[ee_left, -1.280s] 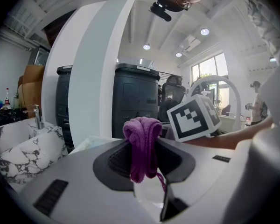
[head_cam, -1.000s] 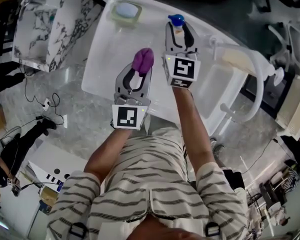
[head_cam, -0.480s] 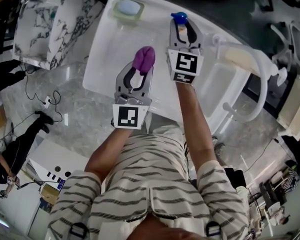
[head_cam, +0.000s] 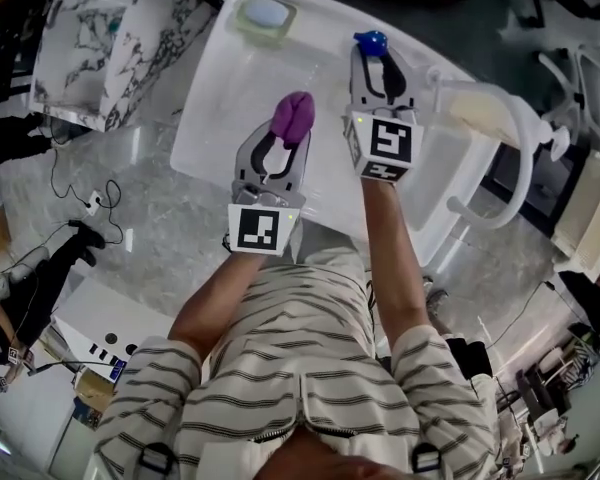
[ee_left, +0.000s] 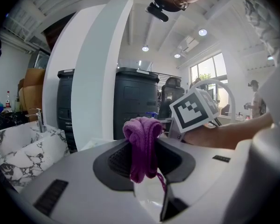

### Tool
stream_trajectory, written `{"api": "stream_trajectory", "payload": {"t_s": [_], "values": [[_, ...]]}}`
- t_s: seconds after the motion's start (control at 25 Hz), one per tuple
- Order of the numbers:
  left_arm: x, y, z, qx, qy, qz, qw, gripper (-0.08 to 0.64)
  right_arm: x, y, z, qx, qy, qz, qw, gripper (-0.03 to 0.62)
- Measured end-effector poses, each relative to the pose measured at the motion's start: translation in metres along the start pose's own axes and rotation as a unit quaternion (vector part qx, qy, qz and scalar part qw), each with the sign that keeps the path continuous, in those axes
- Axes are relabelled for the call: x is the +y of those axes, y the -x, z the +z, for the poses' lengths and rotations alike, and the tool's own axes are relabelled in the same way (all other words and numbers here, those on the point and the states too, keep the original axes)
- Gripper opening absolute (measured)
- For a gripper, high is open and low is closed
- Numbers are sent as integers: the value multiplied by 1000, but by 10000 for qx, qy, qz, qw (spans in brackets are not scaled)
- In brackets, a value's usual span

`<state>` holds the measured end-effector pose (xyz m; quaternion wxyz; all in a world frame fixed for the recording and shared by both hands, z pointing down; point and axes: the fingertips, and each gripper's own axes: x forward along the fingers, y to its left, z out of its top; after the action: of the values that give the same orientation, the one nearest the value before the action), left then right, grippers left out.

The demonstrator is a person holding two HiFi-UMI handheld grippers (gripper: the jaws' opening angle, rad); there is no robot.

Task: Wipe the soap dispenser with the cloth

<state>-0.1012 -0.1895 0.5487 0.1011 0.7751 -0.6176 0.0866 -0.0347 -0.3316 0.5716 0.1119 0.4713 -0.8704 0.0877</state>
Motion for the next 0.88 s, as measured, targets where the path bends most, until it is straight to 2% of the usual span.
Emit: {"api": "stream_trajectory", "payload": {"t_s": [0.44,0.68,0.88], "values": [[-13,29,16,-33,-49,-320,9995,120,19,53,35,-188,-97,124,9997,130],[-20,44,31,-133,-78,-481,9987,120,30,91,51,-227,-375,122,9990,130],[-25,60,43,-186,-133,-613,9979,120,43,119,66,-277,-315,189,9989,130]]}}
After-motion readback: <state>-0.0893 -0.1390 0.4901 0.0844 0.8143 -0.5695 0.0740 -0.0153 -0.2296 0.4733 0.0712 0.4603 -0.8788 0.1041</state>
